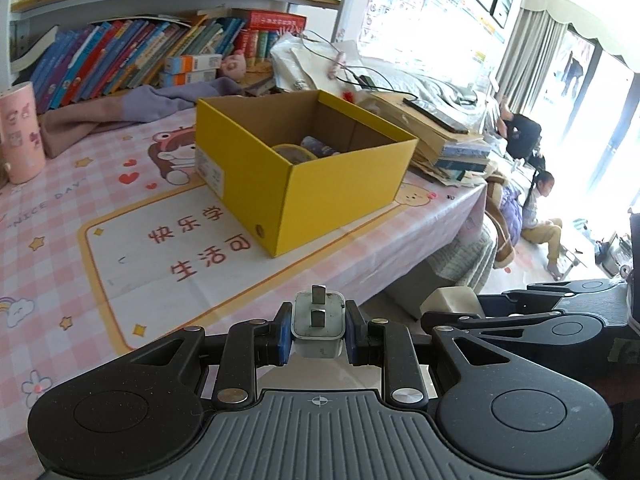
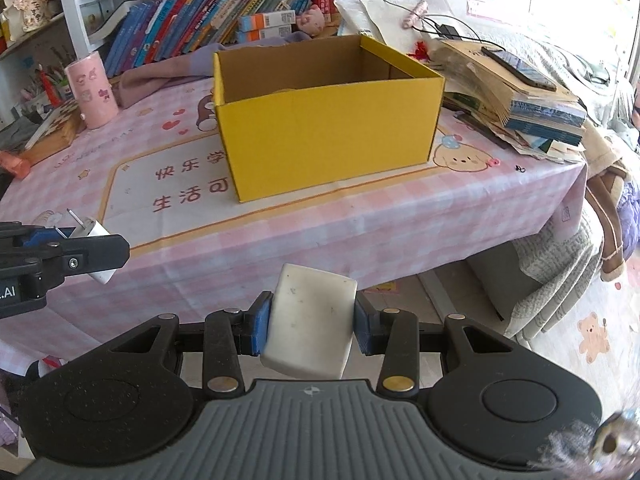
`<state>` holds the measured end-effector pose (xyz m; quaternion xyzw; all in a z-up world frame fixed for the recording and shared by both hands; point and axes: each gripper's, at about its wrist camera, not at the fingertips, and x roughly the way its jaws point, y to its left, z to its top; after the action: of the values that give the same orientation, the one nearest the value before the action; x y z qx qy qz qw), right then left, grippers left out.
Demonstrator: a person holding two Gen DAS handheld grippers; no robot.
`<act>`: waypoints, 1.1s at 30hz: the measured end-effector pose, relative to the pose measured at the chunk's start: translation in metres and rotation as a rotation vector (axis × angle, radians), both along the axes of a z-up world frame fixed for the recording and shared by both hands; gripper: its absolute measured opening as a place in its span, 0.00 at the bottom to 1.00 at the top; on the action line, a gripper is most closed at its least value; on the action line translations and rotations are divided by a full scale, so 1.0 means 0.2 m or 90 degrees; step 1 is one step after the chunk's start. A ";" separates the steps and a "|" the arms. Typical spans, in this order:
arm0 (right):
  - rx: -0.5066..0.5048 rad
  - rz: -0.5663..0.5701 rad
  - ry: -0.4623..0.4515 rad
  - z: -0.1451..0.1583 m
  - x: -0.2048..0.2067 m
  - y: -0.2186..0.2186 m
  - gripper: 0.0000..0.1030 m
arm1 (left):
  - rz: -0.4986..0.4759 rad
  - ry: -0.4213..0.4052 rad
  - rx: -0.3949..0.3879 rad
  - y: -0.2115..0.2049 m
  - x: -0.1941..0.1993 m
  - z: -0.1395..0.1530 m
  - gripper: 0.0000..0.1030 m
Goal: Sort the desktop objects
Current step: 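Lift the plug and block and carry both toward the yellow box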
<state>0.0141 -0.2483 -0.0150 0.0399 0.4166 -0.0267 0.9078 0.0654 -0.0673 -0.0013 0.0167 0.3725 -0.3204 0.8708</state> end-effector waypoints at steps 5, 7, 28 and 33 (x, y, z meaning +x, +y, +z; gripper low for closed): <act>-0.001 -0.011 0.006 -0.02 -0.01 -0.06 0.37 | -0.024 0.003 0.004 -0.08 0.01 -0.01 0.23; 0.003 -0.021 0.008 -0.02 -0.01 -0.09 0.37 | -0.030 0.002 0.006 -0.12 0.02 -0.01 0.23; 0.013 -0.001 0.002 0.00 0.23 -0.49 0.37 | -0.011 -0.033 -0.025 -0.54 0.17 0.09 0.23; 0.008 0.036 -0.035 0.09 0.35 -0.59 0.37 | 0.028 -0.074 -0.039 -0.62 0.23 0.18 0.23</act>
<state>0.0835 -0.3673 0.0029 0.0343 0.3925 0.0024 0.9191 0.1114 -0.1911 0.0346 0.0001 0.3115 -0.3110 0.8979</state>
